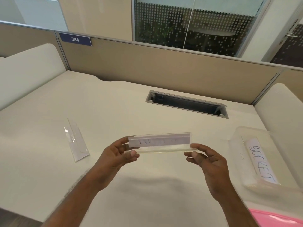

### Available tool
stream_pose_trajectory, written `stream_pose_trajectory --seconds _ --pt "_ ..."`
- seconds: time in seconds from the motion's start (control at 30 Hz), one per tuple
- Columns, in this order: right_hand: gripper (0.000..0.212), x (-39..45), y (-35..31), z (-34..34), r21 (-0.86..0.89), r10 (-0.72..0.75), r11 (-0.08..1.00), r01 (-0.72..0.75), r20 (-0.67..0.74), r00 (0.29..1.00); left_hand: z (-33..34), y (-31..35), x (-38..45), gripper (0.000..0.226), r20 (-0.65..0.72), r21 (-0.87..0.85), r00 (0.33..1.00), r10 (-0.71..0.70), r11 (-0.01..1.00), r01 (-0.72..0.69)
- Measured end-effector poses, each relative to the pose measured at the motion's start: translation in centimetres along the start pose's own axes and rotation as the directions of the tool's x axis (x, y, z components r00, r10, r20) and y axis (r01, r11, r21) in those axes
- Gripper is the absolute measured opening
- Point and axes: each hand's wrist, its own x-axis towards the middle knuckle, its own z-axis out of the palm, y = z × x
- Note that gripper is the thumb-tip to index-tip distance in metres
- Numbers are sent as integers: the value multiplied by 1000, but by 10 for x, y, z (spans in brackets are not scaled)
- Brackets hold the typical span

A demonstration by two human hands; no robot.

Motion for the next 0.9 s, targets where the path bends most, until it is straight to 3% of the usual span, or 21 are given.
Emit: stream_pose_trajectory --seconds 0.1,0.17,0.53,0.7,0.8,0.9 --pt "38 2 -7 -4 247 120 958 -144 111 987 -2 -1 1 66 17 60 998 62 996 -63" --pt "43 5 -11 -5 315 174 925 -211 142 975 0 -1 1 68 11 73 997 77 994 -78" --pt "52 21 -24 2 76 296 951 -300 58 953 7 3 5 61 49 158 995 87 983 -94" --pt "50 24 -24 1 85 269 959 -271 40 962 8 4 6 57 56 172 995 88 980 -97" --pt "58 24 -23 1 83 205 975 -209 48 978 11 8 5 67 51 146 996 68 986 -75" --pt "65 23 -23 0 73 148 986 -151 51 988 14 13 8 91 -41 121 998 38 992 -33"
